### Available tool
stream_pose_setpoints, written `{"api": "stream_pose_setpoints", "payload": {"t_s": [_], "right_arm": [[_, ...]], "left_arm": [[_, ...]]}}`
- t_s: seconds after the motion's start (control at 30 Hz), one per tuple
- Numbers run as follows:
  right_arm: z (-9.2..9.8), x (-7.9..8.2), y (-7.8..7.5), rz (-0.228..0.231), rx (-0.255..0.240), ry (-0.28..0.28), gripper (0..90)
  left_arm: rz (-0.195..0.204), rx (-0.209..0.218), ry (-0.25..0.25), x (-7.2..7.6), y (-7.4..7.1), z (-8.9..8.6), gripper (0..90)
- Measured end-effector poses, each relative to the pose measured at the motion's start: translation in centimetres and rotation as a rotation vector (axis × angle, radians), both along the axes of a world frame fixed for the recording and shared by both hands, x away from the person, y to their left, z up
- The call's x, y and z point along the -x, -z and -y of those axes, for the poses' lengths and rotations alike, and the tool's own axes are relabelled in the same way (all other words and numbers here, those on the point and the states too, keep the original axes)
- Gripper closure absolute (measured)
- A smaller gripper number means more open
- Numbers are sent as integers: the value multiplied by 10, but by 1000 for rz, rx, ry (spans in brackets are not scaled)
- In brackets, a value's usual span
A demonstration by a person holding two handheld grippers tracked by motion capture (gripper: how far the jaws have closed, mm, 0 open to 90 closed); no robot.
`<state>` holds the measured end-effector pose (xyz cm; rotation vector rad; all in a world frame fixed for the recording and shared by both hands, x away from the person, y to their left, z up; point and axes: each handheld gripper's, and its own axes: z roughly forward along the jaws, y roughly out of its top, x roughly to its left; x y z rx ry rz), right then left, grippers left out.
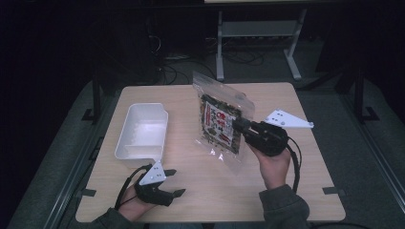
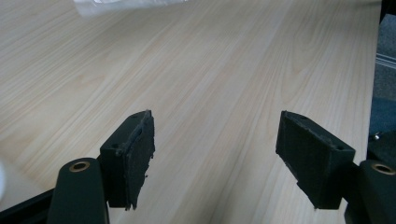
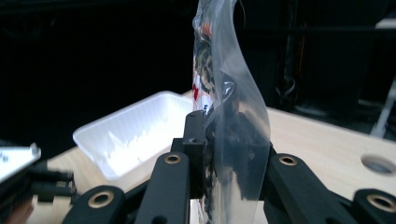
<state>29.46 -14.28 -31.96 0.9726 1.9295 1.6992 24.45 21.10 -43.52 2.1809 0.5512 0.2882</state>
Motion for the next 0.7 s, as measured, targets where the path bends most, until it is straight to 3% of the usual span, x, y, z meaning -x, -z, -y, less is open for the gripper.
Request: {"api": "stream_pose_setpoints", "payload": {"t_s": [0.1,0.27,0.33,0.7], "right_arm": [[-22,-5,-9,36,-22,-3,756],[-43,-14,-15,51,-59,3,756],[-56,-20,-18,59,-91,31,757],[-94,-42,-23,54,-129,28,757]], "left_arm": [[4,5,-11,1,-1,-6,274],[9,-7,-8,1,-1,-8,274],[9,-9,-6,2,-1,-9,271],[16,-30,-17,3,-2,-24,270]]}}
